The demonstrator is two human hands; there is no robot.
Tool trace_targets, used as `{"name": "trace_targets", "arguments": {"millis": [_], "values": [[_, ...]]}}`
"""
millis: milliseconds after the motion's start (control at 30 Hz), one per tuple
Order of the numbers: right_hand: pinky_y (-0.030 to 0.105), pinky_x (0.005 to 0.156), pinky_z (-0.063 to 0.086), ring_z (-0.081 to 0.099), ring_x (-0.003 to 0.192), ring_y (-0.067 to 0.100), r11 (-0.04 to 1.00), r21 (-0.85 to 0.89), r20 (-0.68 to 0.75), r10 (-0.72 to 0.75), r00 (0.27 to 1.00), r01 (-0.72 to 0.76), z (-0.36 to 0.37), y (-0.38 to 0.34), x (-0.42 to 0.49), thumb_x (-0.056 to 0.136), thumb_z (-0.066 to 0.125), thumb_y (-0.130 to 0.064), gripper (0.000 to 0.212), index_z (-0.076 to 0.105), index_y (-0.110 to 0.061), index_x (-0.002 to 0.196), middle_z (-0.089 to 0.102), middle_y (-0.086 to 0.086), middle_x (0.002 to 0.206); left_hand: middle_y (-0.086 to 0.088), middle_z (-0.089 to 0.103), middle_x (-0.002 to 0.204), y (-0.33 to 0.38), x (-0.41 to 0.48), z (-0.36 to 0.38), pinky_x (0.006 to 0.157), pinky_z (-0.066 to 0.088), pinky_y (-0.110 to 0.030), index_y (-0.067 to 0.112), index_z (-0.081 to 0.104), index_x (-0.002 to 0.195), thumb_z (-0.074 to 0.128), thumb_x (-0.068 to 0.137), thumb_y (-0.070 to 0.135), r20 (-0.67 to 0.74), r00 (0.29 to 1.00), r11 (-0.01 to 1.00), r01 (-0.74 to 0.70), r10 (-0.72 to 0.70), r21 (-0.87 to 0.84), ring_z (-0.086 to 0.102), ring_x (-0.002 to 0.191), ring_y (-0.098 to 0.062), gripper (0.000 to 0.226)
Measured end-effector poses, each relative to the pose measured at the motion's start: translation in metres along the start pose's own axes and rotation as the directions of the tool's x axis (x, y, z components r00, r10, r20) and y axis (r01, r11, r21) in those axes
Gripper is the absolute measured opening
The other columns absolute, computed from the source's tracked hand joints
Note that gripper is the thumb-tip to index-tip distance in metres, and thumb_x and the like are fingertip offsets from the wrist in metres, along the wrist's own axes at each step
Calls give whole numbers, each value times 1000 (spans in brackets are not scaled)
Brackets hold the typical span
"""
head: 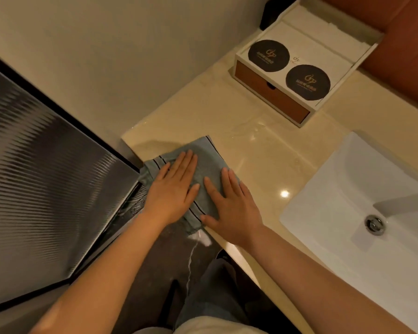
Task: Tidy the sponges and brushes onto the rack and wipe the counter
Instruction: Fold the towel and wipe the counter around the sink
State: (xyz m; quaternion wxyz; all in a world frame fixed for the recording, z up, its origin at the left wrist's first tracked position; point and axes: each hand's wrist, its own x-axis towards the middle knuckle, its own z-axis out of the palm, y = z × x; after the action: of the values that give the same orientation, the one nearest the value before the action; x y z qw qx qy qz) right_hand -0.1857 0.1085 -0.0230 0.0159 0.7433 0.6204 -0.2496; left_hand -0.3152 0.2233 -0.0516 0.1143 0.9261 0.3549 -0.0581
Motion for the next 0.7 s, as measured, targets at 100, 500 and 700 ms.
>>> {"name": "trace_targets", "arguments": {"millis": [100,500,700], "values": [[38,117,-3,-24,142,26,999,-45,18,-23,1000,23,-10,-5,26,91,29,-61,77,-10,-27,148,-22,17,154,6,-16,154,-17,14,-8,115,-6,-29,18,-8,149,-3,84,54,-6,1000,999,25,-25,-23,-18,138,-3,74],[42,117,-1,-13,145,28,983,-185,120,17,993,6,-61,-14,115,95,22,-56,64,-1,-31,150,-12,12,158,1,-13,158,-51,66,-25,117,-5,-32,16,-8,149,19,99,40,-24,979,977,201,-203,-66,-14,144,-9,62],[43,117,0,-10,146,29,979,-203,136,-8,991,36,-74,-9,138,95,20,-56,63,-3,-33,149,-13,8,158,2,-14,158,-57,85,-29,116,-6,-32,17,-9,149,18,100,40,-34,966,964,252,-256,-87,-14,144,-9,61]]}}
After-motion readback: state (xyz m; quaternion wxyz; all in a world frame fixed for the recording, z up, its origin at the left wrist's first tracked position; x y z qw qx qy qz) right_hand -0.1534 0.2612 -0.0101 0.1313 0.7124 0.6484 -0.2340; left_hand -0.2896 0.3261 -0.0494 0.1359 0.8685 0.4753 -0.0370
